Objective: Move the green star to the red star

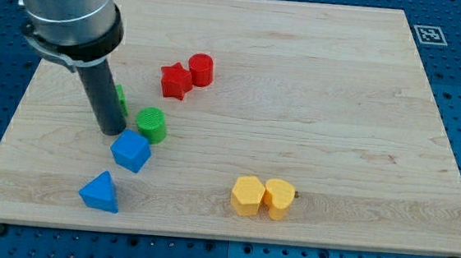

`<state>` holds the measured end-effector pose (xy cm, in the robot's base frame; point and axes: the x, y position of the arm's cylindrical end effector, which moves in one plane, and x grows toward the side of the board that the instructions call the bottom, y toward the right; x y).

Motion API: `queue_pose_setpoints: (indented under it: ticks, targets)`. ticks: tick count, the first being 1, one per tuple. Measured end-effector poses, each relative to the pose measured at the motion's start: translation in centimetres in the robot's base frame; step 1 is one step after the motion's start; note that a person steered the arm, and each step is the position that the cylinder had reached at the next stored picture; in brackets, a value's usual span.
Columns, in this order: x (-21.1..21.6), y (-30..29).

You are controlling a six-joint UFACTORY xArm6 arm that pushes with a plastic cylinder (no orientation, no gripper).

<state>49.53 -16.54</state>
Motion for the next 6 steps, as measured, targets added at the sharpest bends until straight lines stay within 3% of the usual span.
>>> queue_pose_setpoints:
  ticks: [4,6]
  targets:
    - [-4.2,-6.9]
    - [-6.9,-5.2]
